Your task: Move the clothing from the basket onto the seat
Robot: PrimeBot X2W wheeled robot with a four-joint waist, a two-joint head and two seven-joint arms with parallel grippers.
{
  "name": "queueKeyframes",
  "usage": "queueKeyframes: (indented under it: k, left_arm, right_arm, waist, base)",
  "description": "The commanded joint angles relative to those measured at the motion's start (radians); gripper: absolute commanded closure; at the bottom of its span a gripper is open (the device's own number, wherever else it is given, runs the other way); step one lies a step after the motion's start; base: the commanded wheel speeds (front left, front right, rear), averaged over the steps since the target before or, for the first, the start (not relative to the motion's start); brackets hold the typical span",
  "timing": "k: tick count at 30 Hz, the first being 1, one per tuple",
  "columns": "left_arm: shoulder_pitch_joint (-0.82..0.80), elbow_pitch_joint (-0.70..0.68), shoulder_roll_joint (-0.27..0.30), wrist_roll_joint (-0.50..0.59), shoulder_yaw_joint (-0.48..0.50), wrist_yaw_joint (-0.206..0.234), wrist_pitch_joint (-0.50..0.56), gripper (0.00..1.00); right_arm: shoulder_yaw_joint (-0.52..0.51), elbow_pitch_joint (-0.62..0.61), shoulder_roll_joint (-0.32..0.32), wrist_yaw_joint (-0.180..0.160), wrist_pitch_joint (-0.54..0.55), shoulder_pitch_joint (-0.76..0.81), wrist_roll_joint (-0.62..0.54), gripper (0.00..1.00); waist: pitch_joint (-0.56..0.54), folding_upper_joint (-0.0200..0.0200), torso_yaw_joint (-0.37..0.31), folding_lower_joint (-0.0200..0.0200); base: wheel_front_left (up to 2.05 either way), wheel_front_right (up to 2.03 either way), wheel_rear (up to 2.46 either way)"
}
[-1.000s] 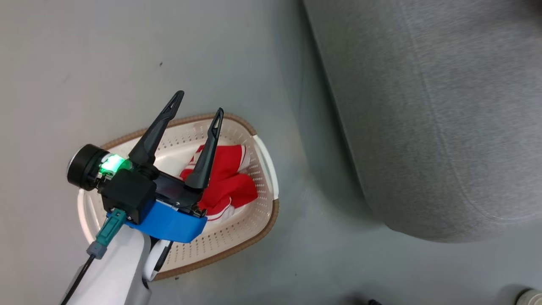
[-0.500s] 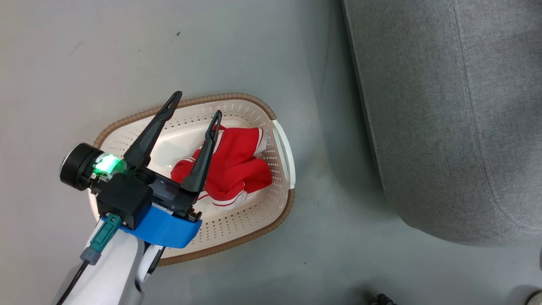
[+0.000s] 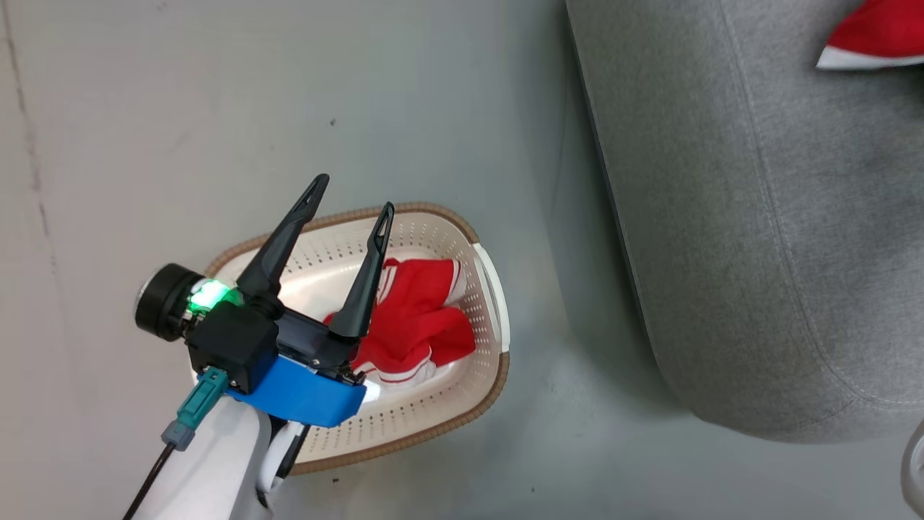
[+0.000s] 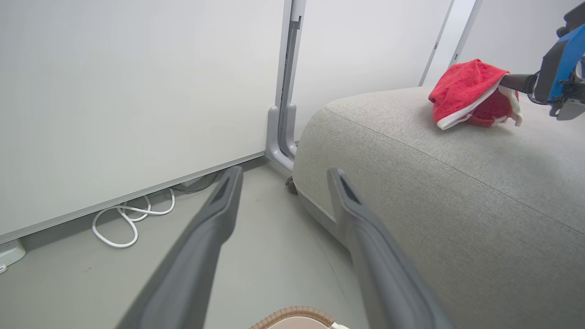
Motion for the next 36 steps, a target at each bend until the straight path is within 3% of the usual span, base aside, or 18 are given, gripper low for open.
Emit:
queueKeyframes:
  k: [1,10,23,36]
  left_arm:
    - [0.006,0.003,-0.002,-0.006,0.002,-0.001,-0.003,0.0]
    - [0.068,0.051,-0.058,-0.043,0.042,-0.004,-0.003,0.0]
    - [0.192,0.121,-0.122,-0.063,0.141,-0.007,-0.003,0.0]
    - [0.296,0.142,-0.157,-0.051,0.26,-0.005,-0.003,0.0]
  right_arm:
    - [0.0,0.003,0.0,0.0,-0.004,0.015,-0.004,0.0]
    - [0.068,0.009,0.041,0.0,-0.018,0.152,0.036,0.0]
    - [0.28,-0.259,0.145,0.0,-0.018,0.454,0.222,0.0]
    - [0.522,-0.51,0.16,0.0,0.018,0.733,0.388,0.0]
  waist:
    - [-0.03,0.0,0.01,0.0]
    - [-0.175,0.0,0.032,0.0]
    - [-0.383,0.0,0.049,0.0]
    - [-0.511,0.0,0.08,0.0]
  base:
    - [0.0,0.0,0.0]
    - [0.0,0.0,0.0]
    - [0.0,0.0,0.0]
    - [0.0,0.0,0.0]
